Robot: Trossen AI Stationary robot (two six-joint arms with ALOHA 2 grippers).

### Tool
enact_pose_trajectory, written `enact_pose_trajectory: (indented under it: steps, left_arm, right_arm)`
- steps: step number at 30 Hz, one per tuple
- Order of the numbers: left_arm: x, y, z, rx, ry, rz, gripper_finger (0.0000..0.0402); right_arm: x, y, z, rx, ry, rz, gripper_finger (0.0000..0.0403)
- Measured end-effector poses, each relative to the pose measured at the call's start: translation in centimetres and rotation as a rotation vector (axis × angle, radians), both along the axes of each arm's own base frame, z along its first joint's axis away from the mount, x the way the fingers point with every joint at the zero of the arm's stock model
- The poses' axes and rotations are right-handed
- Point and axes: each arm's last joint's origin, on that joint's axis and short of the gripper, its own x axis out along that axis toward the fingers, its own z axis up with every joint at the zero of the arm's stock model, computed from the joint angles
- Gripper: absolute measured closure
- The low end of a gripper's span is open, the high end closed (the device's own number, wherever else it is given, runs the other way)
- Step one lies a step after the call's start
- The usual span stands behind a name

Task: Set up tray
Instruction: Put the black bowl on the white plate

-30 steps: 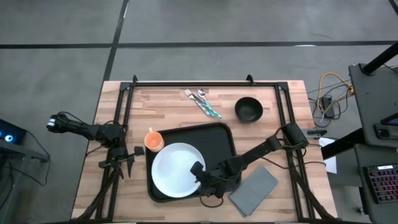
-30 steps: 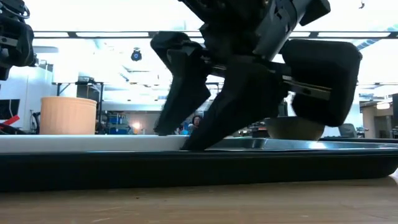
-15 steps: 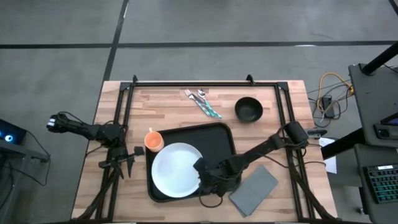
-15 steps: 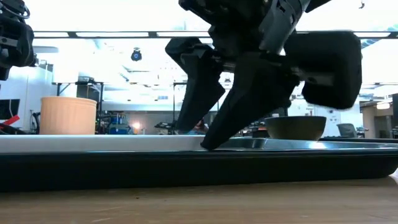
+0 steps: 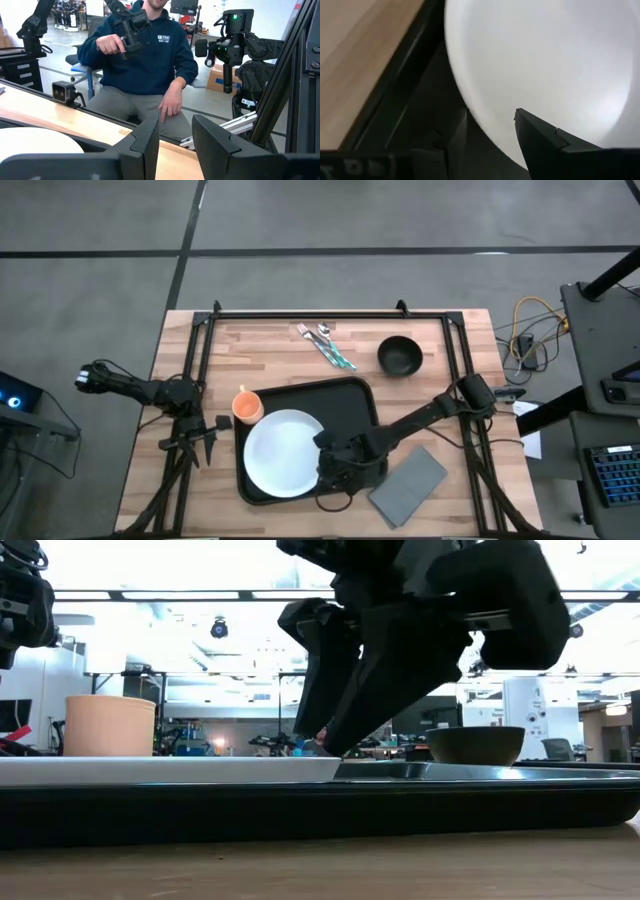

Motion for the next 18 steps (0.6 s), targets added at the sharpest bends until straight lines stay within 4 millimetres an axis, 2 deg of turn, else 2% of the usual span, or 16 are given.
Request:
enact_pose_trajectory:
  steps: [13,18]
  left_arm:
    - [0.0,0.0,0.0,0.000,0.000,0.000,0.0304]
    - [0.0,0.0,0.0,0.000,0.000,0.000,0.0304]
  right_arm:
    - [-0.7,-0.5,1.3,-0.006,-0.012,-0.045,0.0276]
    - [-0.6,-1.3,1.2,-0.001,0.000,-0.044,0.0282]
